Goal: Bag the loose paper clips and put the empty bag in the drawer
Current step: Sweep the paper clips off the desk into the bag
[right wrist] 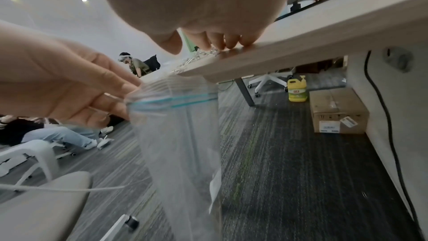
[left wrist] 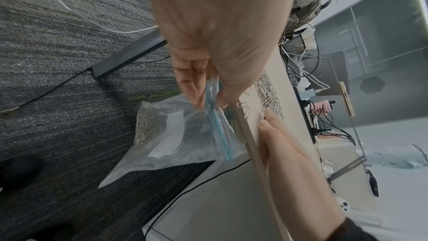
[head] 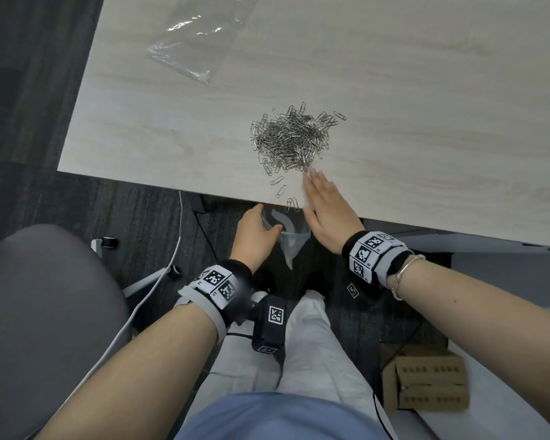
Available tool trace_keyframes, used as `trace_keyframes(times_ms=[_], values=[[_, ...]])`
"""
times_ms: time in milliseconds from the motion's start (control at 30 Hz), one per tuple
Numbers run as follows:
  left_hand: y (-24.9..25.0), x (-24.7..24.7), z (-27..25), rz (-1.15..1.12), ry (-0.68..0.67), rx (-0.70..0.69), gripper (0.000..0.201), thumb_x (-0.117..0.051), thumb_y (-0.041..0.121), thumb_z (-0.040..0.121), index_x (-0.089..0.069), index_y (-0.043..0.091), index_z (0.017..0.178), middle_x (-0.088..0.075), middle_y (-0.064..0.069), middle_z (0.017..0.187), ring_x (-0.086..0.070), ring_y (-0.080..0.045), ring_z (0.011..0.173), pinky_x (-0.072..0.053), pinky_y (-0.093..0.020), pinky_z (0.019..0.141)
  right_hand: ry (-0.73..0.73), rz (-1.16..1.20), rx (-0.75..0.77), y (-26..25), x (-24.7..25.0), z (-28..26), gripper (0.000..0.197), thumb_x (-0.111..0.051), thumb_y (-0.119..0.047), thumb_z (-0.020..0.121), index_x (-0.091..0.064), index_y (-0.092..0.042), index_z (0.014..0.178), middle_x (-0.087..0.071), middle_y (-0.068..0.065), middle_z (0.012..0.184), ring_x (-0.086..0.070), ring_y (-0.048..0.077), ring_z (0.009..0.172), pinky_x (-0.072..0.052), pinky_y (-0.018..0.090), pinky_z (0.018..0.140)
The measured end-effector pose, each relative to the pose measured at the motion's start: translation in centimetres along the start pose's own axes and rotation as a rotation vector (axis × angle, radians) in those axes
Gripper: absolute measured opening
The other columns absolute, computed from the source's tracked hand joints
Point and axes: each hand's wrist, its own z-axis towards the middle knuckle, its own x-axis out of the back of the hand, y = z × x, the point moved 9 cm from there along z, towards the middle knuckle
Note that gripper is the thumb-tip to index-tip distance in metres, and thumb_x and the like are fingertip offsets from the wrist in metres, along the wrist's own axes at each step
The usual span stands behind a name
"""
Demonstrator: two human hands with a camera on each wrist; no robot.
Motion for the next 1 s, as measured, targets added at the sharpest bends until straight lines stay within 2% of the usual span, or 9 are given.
trace_keyframes(times_ms=[133,200,333,467,567,667,800,900,1000], values=[[-0.2,0.2,0.1,0.020,0.017,0.009,0.053,-0.064,0.015,0.084,-0.045,0.001,0.131,-0.063,-0.017,0.114,-0.059,-0.030,0.109,-0.047,-0.038,0.097,-0.044,-0.060,0.118,-1.9,-1.3,-1.0,0.058,-0.027,-0.029,0.099,-0.006,-0.008,0.149,-0.002,0.011,0.158,0.002,0.020,0.146,0.005,0.031,0.117],[-0.1,0.2,0.1,0.032,0.018,0.006,0.049,-0.063,0.014,0.085,-0.047,-0.001,0.128,-0.063,-0.016,0.110,-0.059,-0.028,0.107,-0.045,-0.031,0.091,-0.076,-0.069,0.202,-3.3,-2.1,-1.9,0.057,-0.026,-0.029,0.098,-0.009,-0.008,0.148,-0.005,0.010,0.158,-0.001,0.020,0.146,0.004,0.031,0.117],[-0.1,0.3,0.0,0.028,0.018,0.001,0.043,-0.061,0.012,0.085,-0.049,0.000,0.124,-0.063,-0.012,0.107,-0.059,-0.025,0.102,-0.043,-0.027,0.086,-0.110,-0.016,0.324,-4.9,-2.2,-2.7,0.059,-0.015,-0.034,0.094,-0.019,-0.009,0.147,-0.015,0.009,0.157,-0.006,0.018,0.146,0.006,0.028,0.116],[-0.1,0.5,0.0,-0.004,0.019,-0.017,0.030,-0.063,0.010,0.083,-0.057,0.008,0.112,-0.064,-0.005,0.101,-0.062,-0.021,0.095,-0.042,-0.025,0.080,0.001,-0.023,0.273,-4.7,0.8,0.5,0.054,-0.023,-0.028,0.097,-0.021,-0.007,0.146,-0.015,0.011,0.156,-0.006,0.021,0.146,0.005,0.029,0.116],[-0.2,0.5,0.0,-0.020,0.004,-0.004,0.035,-0.062,0.009,0.084,-0.055,0.007,0.118,-0.062,-0.003,0.108,-0.058,-0.017,0.099,-0.043,-0.025,0.086,0.043,-0.085,0.201,-4.8,2.3,3.9,0.054,-0.027,-0.027,0.099,-0.013,-0.010,0.148,-0.006,0.010,0.158,-0.001,0.022,0.146,0.006,0.033,0.117],[-0.4,0.5,0.1,-0.027,-0.006,0.003,0.034,-0.063,0.011,0.083,-0.055,0.008,0.116,-0.063,-0.009,0.117,-0.058,-0.022,0.110,-0.046,-0.033,0.095,0.022,-0.136,0.090,-3.8,2.3,5.9,0.056,-0.025,-0.032,0.099,-0.008,-0.012,0.149,-0.001,0.008,0.159,0.004,0.022,0.146,0.005,0.038,0.118],[-0.6,0.7,0.1,-0.014,-0.012,0.028,0.044,-0.062,0.011,0.085,-0.050,0.003,0.126,-0.058,-0.009,0.125,-0.053,-0.021,0.118,-0.040,-0.026,0.096,-0.053,-0.194,0.146,-3.7,0.4,4.4,0.059,-0.023,-0.036,0.099,-0.006,-0.010,0.149,0.000,0.009,0.158,0.005,0.021,0.146,0.006,0.036,0.117],[-0.6,0.7,0.0,0.014,-0.019,0.036,0.054,-0.063,0.014,0.085,-0.042,0.001,0.134,-0.051,-0.015,0.136,-0.047,-0.027,0.128,-0.037,-0.029,0.103,-0.117,-0.179,0.211,-4.1,-1.3,1.7,0.060,-0.025,-0.037,0.099,-0.005,-0.010,0.149,0.001,0.009,0.158,0.006,0.020,0.146,0.005,0.034,0.117],[-0.5,0.8,-0.2,0.012,-0.019,0.049,0.044,-0.062,0.011,0.086,-0.048,-0.001,0.126,-0.056,-0.015,0.129,-0.051,-0.027,0.122,-0.035,-0.022,0.091,-0.130,-0.188,0.261,-4.3,-2.1,-0.2,0.060,-0.021,-0.040,0.099,-0.007,-0.011,0.149,0.001,0.008,0.158,0.006,0.019,0.146,0.006,0.032,0.117]])
